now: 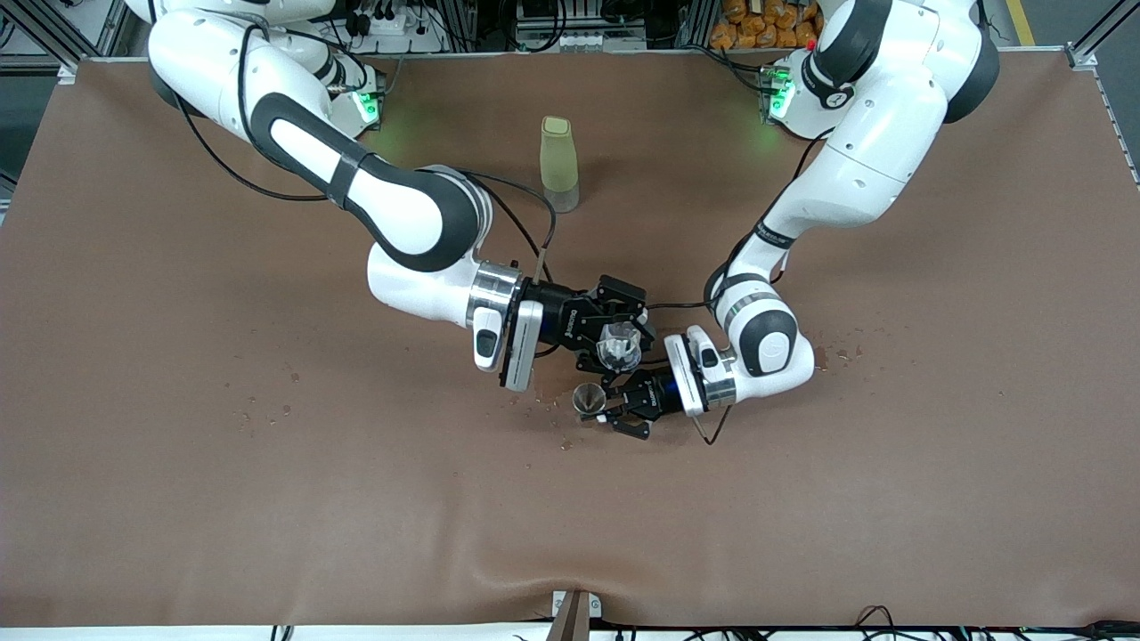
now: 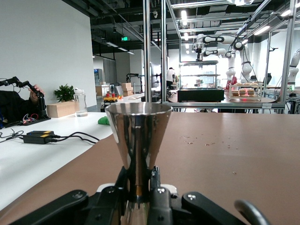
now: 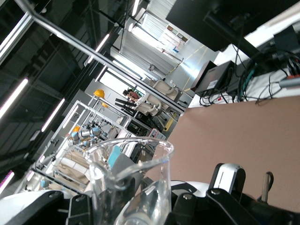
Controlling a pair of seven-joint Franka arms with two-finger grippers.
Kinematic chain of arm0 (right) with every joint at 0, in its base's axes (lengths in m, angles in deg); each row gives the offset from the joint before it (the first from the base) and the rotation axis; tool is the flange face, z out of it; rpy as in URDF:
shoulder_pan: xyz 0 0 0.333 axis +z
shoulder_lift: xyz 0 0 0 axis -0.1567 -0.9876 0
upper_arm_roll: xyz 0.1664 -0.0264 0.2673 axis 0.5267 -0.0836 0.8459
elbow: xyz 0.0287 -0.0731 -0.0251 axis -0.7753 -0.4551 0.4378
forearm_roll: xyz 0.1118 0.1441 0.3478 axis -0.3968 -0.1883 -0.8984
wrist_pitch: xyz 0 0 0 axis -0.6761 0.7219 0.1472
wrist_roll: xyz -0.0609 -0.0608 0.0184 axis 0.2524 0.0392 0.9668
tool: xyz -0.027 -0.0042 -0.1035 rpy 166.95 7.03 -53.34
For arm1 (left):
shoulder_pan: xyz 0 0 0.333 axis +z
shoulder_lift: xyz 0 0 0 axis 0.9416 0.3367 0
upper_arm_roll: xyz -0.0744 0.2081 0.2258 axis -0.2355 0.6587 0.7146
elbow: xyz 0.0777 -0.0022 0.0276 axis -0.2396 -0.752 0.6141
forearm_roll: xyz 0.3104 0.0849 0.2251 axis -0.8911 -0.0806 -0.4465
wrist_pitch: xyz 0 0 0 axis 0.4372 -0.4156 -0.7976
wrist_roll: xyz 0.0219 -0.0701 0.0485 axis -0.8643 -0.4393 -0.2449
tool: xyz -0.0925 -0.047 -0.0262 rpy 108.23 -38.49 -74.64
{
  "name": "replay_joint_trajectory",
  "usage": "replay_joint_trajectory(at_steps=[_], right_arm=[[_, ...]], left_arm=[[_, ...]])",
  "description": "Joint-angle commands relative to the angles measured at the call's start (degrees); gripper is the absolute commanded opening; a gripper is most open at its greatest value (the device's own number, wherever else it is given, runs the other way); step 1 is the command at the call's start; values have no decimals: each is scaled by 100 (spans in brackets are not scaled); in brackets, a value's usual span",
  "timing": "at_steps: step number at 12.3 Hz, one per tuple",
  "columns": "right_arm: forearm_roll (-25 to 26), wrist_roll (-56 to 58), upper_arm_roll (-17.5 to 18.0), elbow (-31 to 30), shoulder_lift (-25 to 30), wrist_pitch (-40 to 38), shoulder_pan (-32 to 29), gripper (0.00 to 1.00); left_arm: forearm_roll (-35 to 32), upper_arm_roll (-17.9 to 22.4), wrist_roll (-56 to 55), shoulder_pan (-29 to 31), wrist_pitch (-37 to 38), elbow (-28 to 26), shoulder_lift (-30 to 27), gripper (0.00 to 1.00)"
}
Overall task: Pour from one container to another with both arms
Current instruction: 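Tilt the beaker with the right gripper over the jigger held by the left gripper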
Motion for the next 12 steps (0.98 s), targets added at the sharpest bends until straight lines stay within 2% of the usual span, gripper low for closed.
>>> replay_joint_trajectory(at_steps=[1,6,12], right_arm=[[-68,-780,190,-394,308,9,-348,0],[-59,-1809,190,-552,537,-17,-340,0],[-59,-2232,190,-588,537,-61,-331,0]], left_arm=[[175,63,261,-67,-90,73,10,0],[114,54,640,38,-29,20,-25,0],[96,54,815,170,471,-270,-157,0]])
